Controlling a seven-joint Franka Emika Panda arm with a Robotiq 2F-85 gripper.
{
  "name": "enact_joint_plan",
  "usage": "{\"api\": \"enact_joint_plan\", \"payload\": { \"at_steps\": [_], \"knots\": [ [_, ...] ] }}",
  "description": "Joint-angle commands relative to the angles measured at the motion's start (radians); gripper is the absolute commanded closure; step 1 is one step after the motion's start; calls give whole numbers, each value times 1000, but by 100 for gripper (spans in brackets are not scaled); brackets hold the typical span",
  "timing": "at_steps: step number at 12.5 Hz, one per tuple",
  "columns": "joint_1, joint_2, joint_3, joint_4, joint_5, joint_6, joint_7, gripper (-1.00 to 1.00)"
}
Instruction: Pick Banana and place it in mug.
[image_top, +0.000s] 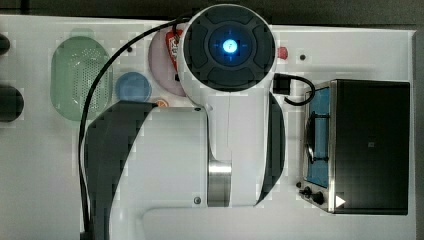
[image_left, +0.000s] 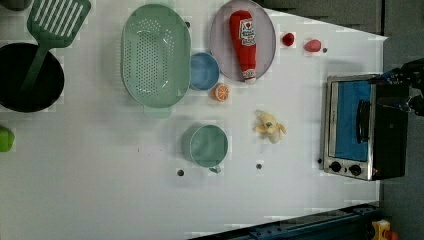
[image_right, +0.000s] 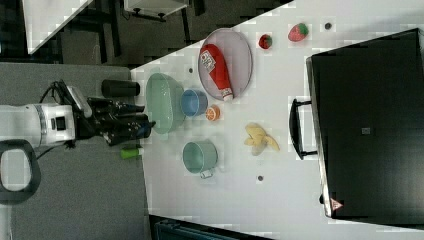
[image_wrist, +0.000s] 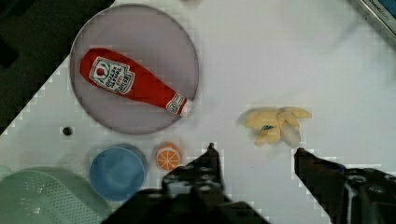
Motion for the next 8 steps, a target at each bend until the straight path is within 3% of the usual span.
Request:
{"api": "enact_joint_plan", "payload": {
  "at_steps": [1, 3, 8],
  "knots": [
    [-15, -318, -47, -171, -38, -164, 35, -59],
    [-15, -316, -47, -173, -38, -163, 35, -100],
    [-14, -276, -46, -306, -38, -22, 5, -100]
  ]
}}
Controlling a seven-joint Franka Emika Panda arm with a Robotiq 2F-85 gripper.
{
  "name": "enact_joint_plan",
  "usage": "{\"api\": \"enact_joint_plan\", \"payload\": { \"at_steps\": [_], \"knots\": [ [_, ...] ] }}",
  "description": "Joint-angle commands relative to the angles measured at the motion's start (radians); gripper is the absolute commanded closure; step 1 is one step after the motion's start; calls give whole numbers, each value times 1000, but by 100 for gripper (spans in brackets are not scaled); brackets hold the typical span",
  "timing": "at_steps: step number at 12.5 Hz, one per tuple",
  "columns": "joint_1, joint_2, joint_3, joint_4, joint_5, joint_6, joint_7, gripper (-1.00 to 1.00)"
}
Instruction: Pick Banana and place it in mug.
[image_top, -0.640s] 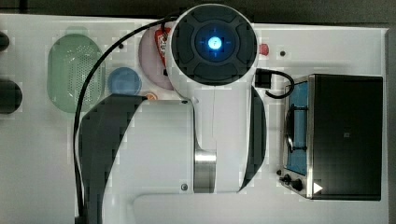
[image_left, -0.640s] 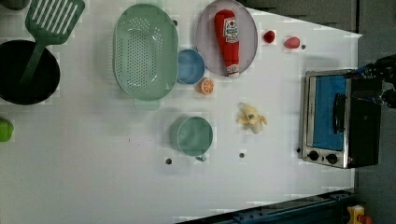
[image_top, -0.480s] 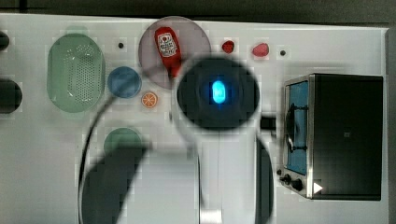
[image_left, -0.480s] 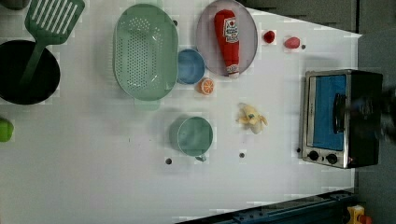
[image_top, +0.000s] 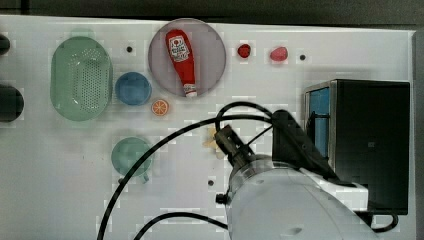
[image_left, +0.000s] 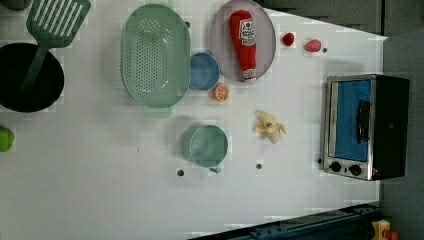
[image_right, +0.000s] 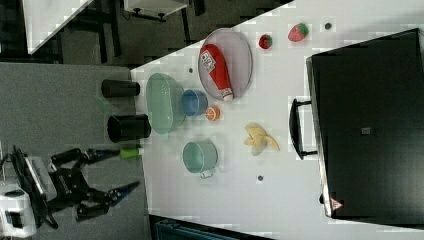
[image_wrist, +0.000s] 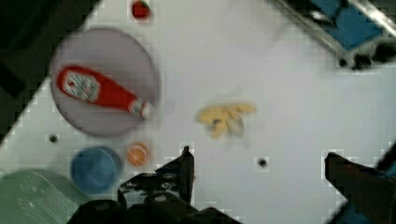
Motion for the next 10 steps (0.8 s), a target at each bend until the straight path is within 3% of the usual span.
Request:
{"api": "enact_joint_plan", "payload": {
  "at_steps": [1, 5, 10],
  "knots": [
    [7, 128, 22, -161, 3, 101, -52, -100],
    [6, 231, 20, -325, 3, 379, -317, -100],
    [3, 418, 13, -408, 2, 613, -695, -100]
  ]
}}
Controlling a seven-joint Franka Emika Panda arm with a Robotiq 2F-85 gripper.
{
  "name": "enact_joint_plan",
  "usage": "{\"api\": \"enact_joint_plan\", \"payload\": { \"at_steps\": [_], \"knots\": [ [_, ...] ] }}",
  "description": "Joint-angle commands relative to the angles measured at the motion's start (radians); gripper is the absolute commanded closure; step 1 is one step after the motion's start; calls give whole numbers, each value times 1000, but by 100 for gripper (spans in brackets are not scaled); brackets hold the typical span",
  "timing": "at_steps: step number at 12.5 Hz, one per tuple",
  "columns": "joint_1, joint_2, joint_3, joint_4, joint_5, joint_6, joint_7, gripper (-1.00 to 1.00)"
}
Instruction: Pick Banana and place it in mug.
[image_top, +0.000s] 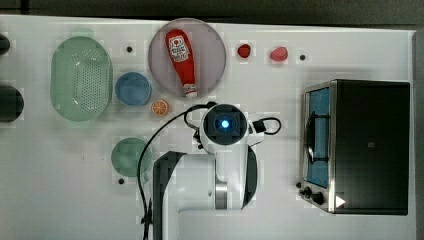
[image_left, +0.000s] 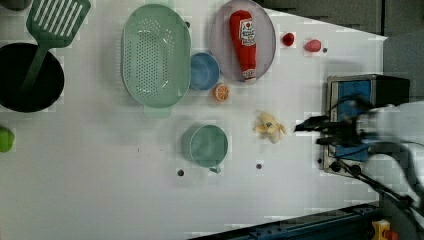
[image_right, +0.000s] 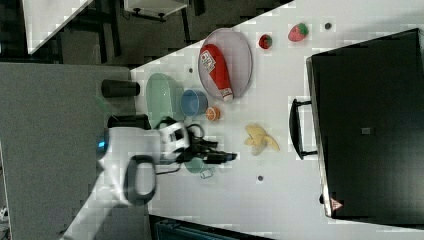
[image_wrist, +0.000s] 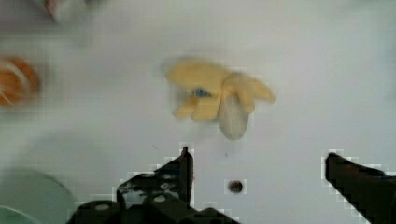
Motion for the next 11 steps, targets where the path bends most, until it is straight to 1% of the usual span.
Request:
{"api": "enact_joint_plan", "payload": {
  "at_steps": [1, 4, 8, 10, 11],
  "knots": [
    [-19, -6, -24, -11, 12, 119, -300, -100],
    [-19, 114, -30, -17, 12, 190, -374, -100],
    [-19, 253, -32, -25, 12, 352, -375, -100],
    [-19, 301, -31, -26, 12, 439, -375, -100],
    [-18, 318, -27, -31, 12, 451, -375, -100]
  ]
}}
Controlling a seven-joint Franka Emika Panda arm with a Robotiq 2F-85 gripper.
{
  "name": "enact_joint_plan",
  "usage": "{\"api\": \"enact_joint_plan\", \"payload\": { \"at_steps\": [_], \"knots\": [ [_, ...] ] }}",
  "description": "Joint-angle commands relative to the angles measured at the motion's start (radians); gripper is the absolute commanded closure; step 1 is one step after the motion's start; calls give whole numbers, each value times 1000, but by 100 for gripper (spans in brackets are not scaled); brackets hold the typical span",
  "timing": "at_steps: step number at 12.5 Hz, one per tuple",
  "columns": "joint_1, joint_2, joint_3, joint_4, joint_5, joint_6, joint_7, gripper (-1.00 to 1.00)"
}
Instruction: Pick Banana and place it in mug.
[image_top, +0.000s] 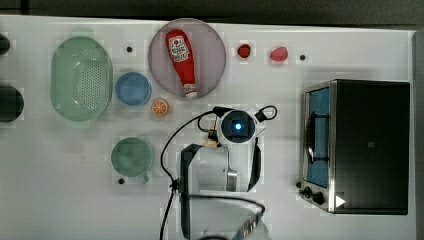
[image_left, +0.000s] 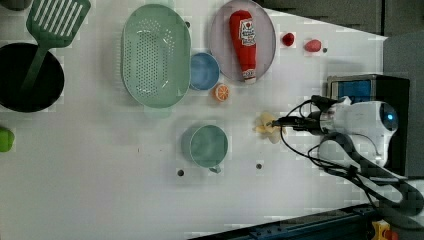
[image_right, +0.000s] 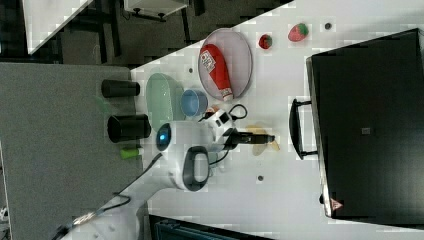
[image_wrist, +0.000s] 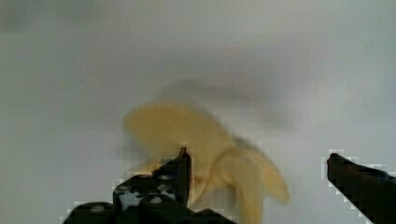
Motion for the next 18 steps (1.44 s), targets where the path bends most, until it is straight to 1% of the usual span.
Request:
{"api": "enact_joint_plan", "payload": {
  "at_steps": [1, 4, 5, 6, 9, 10, 12, 14, 16, 18],
  "knots": [
    [-7, 8, 42, -35, 20, 47, -65, -100],
    [-6, 29, 42, -42, 20, 122, -65, -100],
    [-7, 31, 41, -51, 20, 125, -65, -69],
    [-6, 30, 45, -51, 20, 125, -65, -43],
    [-7, 11, 44, -53, 20, 131, -65, 24],
    [-8, -2, 41, -59, 21, 129, -65, 38],
    [-12, -46, 36, -67, 21, 123, -65, 38],
    [-15, -125, 33, -69, 21, 71, -65, 38],
    [-18, -236, 28, -56, 22, -49, -64, 38],
    [-22, -357, 21, -17, 23, -231, -64, 38]
  ]
}}
